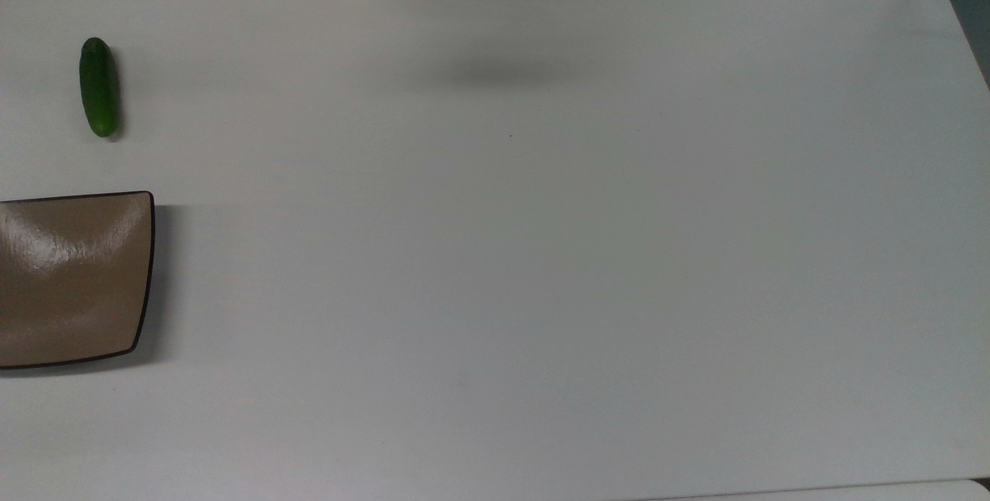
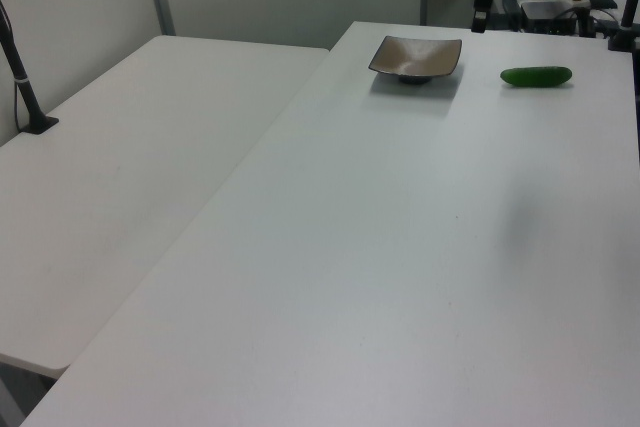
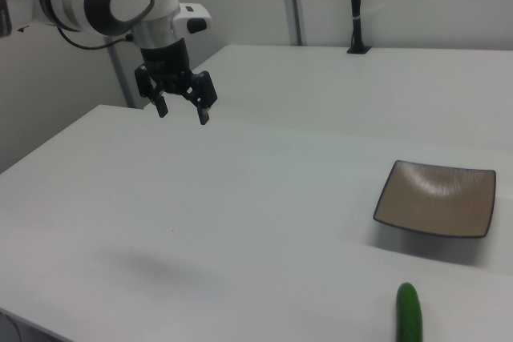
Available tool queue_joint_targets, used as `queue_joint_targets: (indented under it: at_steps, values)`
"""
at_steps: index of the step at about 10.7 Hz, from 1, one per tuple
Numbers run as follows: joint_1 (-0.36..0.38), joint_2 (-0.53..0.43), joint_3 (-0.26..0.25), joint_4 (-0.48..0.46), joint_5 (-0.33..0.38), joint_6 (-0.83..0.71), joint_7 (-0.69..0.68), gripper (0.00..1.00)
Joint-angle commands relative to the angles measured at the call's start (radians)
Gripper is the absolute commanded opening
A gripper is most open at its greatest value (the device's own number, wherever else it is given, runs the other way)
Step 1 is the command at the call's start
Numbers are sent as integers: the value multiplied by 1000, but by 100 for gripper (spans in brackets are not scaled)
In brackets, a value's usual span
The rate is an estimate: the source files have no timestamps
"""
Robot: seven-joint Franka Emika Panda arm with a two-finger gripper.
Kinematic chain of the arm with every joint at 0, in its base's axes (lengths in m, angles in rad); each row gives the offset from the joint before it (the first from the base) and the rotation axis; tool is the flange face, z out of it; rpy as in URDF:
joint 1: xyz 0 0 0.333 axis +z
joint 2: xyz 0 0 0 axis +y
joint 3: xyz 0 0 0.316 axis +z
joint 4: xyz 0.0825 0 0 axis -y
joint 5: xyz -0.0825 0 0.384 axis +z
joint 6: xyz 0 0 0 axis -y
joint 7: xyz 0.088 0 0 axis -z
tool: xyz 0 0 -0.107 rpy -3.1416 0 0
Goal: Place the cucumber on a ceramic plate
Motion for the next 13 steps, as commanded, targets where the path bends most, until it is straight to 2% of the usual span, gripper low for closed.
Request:
queue_joint_targets:
  at_steps: [1,9,10,13]
  values:
    - [23,-12,-23,-14,7,17,-20,100]
    - [11,-16,-24,-11,3,3,-33,100]
    - [5,-18,-24,-11,-1,-5,-53,100]
    - [-27,-19,-24,-11,-7,-35,-247,100]
